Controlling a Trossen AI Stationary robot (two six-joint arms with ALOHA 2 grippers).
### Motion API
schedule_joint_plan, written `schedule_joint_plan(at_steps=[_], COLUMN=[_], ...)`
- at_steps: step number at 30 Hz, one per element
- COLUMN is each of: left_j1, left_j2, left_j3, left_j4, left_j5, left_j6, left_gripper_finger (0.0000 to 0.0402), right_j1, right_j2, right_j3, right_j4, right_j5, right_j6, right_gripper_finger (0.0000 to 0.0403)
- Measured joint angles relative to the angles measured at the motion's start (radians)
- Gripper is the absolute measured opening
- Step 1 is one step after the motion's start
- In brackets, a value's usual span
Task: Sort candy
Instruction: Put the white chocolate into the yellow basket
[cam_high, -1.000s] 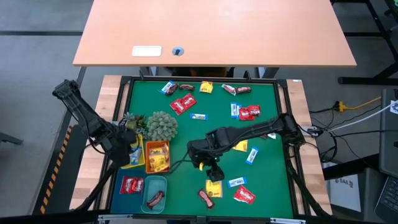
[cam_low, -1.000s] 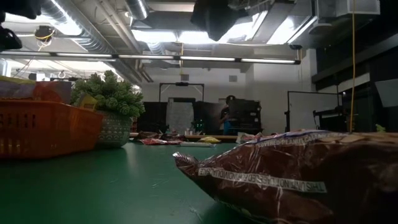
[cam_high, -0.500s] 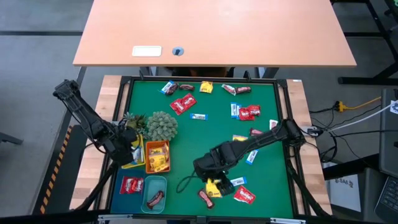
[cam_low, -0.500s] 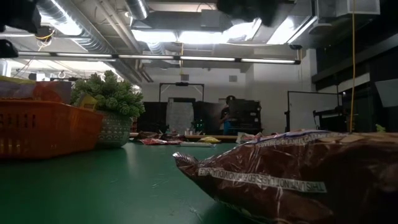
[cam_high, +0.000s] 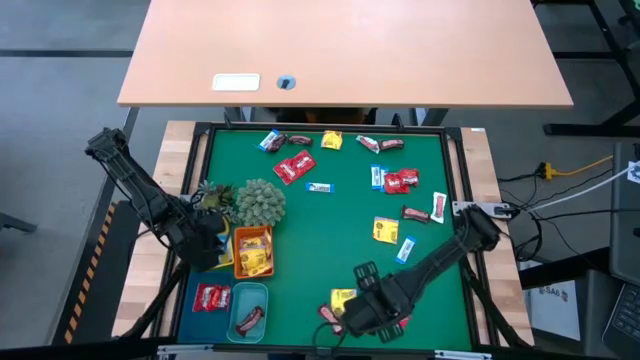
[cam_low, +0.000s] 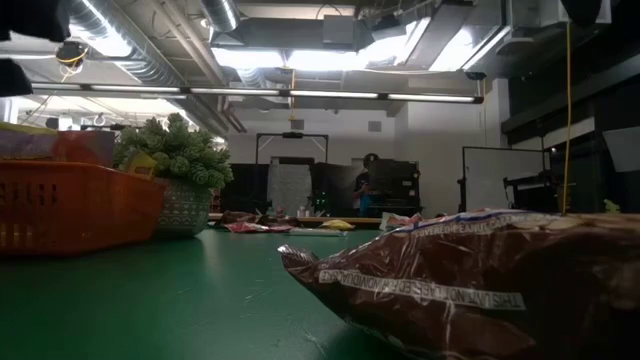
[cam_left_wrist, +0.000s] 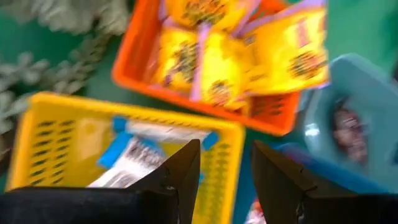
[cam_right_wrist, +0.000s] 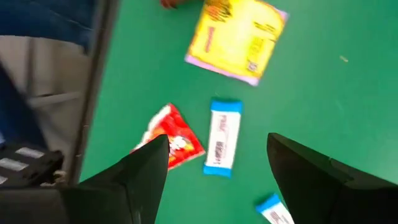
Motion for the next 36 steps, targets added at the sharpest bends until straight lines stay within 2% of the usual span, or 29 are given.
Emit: schedule_joint_plan(at_steps=[5, 11, 14, 18, 23, 27, 36], left_j1=[0.0, 0.0, 0.0, 0.0, 0.0, 0.0, 0.0], left_j2=[0.0, 0.0, 0.0, 0.0, 0.0, 0.0, 0.0], left_j3=[0.0, 0.0, 0.0, 0.0, 0.0, 0.0, 0.0], left_j4=[0.089, 0.111, 0.111, 0.111, 0.11, 0.111, 0.117], left_j5=[-0.071, -0.089, -0.089, -0.091, -0.098, -0.102, -0.129], left_j6=[0.001, 0.002, 0.002, 0.002, 0.002, 0.002, 0.002], left_gripper_finger=[0.0134, 0.0134, 0.0134, 0.0134, 0.0134, 0.0134, 0.0134], right_j1=[0.043, 0.043, 0.031, 0.017, 0.017, 0.018, 0.018], right_j2=[-0.015, -0.132, -0.237, -0.393, -0.46, -0.445, -0.415], right_j3=[-0.045, -0.266, -0.449, -0.723, -0.972, -1.064, -1.087], right_j4=[-0.007, 0.067, 0.23, 0.57, 0.919, 1.046, 1.042], right_j5=[0.097, 0.104, 0.103, 0.109, 0.11, 0.08, 0.075], right_j6=[0.058, 0.16, 0.199, 0.298, 0.421, 0.484, 0.51], right_gripper_finger=[0.0269, 0.0269, 0.0269, 0.0269, 0.0269, 0.0269, 0.0269])
